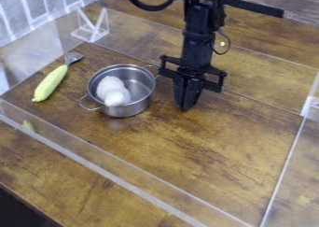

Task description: Put the mushroom in the silver pot

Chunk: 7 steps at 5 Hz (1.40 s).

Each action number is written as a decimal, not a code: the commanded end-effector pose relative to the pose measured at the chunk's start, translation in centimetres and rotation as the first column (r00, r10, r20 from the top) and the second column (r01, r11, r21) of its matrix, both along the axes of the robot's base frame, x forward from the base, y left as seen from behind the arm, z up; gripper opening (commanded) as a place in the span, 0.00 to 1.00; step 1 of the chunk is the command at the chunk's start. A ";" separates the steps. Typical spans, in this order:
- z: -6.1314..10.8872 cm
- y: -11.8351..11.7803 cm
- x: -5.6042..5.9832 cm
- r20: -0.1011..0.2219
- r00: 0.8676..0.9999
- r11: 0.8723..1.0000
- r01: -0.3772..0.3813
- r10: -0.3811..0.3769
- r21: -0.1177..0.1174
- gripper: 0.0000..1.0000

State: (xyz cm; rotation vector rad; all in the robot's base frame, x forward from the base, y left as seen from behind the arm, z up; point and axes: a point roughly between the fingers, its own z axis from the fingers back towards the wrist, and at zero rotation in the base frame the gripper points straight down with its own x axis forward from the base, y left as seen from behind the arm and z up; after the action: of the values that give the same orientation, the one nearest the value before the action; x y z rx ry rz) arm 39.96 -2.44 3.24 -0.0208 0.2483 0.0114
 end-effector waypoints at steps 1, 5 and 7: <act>7.9 0.8 0.4 0.164 0.986 1.000 -0.029 0.029 -0.006 0.00; 14.2 5.2 -3.8 0.256 0.951 0.985 -0.173 0.172 -0.019 0.00; 13.0 5.9 -5.1 0.233 0.954 0.982 -0.190 0.186 -0.005 1.00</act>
State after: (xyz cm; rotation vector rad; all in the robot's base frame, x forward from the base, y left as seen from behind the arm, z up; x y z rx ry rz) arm 35.18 2.79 13.16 -0.0324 0.1013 0.1834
